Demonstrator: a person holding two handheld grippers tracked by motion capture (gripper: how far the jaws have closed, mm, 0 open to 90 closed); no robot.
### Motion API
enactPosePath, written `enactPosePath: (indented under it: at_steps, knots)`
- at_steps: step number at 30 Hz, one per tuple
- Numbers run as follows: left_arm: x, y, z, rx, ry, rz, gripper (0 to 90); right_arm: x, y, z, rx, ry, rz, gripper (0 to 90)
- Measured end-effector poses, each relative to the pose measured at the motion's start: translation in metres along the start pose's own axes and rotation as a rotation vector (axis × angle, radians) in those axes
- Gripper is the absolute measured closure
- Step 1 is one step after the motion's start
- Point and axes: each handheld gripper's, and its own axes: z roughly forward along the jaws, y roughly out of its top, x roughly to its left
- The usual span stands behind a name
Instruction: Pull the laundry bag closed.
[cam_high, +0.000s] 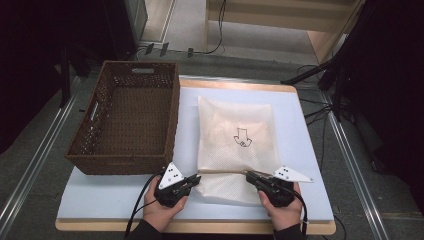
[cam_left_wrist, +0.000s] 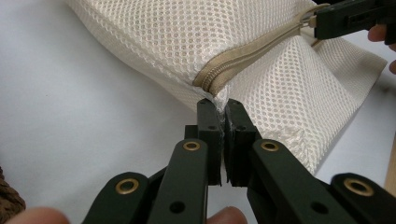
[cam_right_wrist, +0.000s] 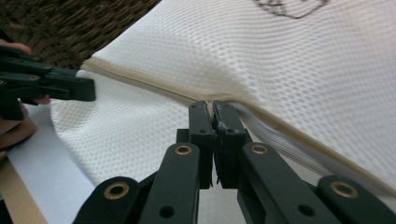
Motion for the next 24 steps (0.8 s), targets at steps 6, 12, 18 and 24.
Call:
enactPosePath:
  at_steps: [6, 12, 18, 24]
  knots:
    - [0.000, 0.000, 0.000, -0.005, -0.004, 0.002, 86.6, -0.008, -0.005, -0.016, -0.019, -0.051, -0.003, 88.0]
    - [-0.001, 0.000, 0.000, -0.001, -0.005, 0.008, 86.6, -0.020, -0.010, -0.025, -0.027, -0.077, 0.021, 88.0]
    - [-0.001, 0.000, 0.001, -0.001, -0.004, 0.008, 86.5, -0.026, -0.011, -0.034, -0.038, -0.097, 0.012, 88.0]
    - [0.000, 0.000, 0.000, -0.007, -0.006, 0.001, 86.6, -0.040, -0.014, -0.048, -0.043, -0.135, 0.043, 88.0]
